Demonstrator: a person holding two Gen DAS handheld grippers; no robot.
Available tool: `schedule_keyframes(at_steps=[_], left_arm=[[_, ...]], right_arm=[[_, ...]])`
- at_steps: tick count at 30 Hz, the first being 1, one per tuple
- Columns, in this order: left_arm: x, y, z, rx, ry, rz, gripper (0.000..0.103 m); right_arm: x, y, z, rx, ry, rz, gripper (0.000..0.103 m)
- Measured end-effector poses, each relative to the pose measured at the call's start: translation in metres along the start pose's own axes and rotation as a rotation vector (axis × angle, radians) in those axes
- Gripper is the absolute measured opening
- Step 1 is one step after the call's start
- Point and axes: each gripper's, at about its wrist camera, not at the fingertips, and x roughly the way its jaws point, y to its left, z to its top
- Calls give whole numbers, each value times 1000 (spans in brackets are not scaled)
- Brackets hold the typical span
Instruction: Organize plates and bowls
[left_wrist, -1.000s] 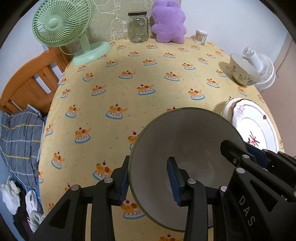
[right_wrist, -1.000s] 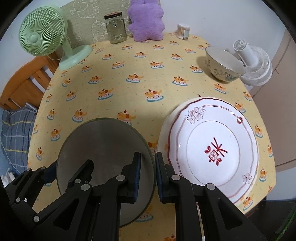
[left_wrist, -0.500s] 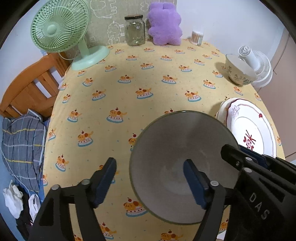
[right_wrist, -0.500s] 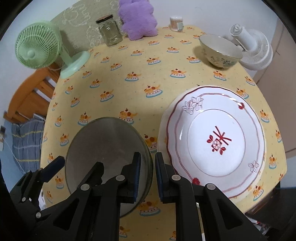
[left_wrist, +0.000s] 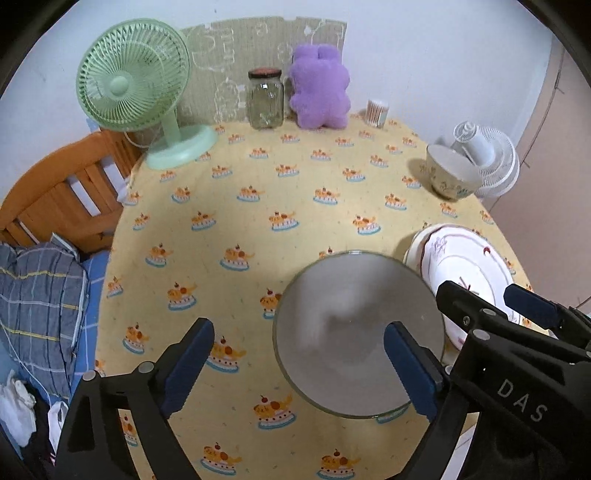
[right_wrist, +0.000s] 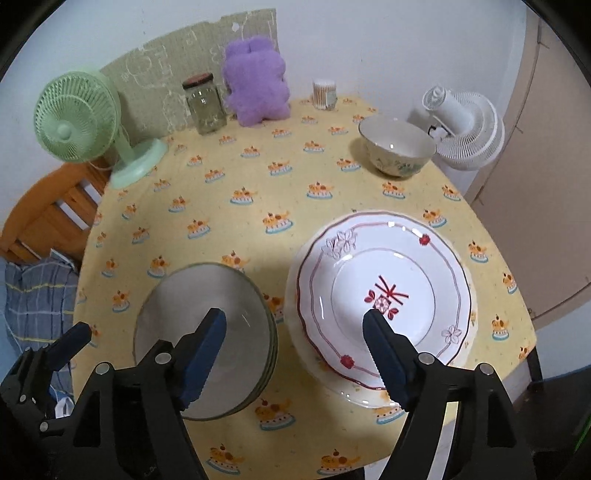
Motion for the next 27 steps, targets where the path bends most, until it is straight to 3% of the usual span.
schedule_keyframes(at_steps=[5, 15, 27], left_arm=[[-6, -5, 5, -18, -23, -1, 96], [-5, -42, 24, -61, -76, 37, 96], [10, -117, 64, -119, -115, 111, 96]], right_arm=[[-10, -3, 5, -11, -62, 17, 88], [-13, -29, 33, -111, -102, 39, 89], [-4, -99, 89, -166, -112, 90, 89]])
